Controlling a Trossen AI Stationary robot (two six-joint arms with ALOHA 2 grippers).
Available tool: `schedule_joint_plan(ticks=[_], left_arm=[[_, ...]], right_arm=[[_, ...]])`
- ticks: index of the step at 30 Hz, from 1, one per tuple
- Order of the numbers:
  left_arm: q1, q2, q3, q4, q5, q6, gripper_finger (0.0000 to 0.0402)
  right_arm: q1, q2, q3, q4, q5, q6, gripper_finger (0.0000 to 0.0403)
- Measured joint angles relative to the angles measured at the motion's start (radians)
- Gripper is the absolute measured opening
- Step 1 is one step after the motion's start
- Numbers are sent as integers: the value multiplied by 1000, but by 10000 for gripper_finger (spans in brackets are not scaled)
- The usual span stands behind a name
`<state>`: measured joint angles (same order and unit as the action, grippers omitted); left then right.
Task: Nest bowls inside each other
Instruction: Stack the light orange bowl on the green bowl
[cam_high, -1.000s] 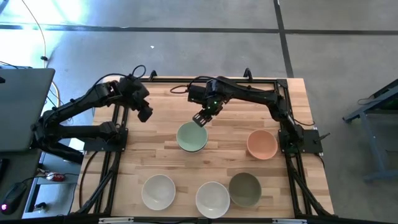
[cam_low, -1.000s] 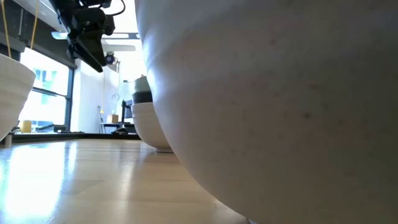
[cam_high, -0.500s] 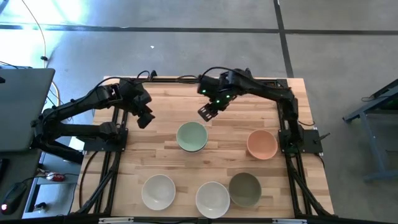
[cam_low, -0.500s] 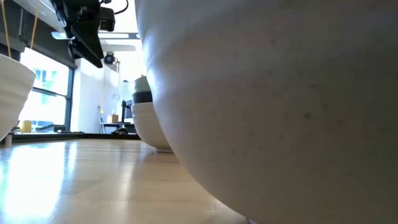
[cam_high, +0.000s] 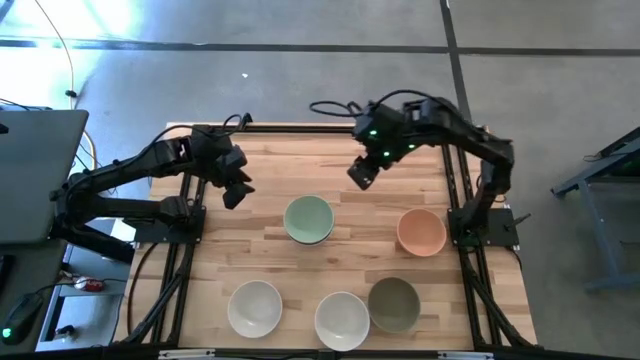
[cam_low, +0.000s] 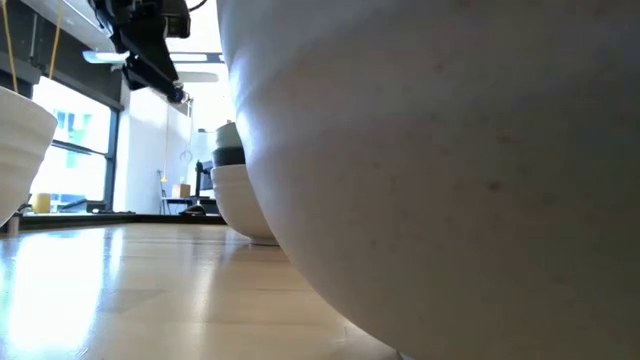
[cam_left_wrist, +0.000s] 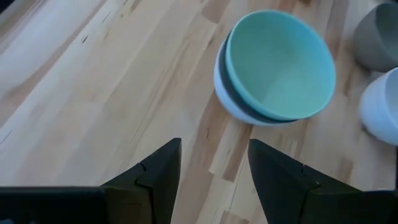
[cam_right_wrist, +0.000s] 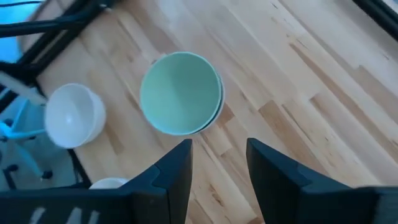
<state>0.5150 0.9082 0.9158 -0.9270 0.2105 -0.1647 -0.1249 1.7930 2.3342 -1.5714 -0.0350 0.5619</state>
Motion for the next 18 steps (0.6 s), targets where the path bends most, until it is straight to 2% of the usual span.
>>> schedule_joint_plan(ticks=[18], left_arm=[[-13,-58,0,63,23,-42,177]], right_arm=[[2,-221,0,0,-14,23,144]])
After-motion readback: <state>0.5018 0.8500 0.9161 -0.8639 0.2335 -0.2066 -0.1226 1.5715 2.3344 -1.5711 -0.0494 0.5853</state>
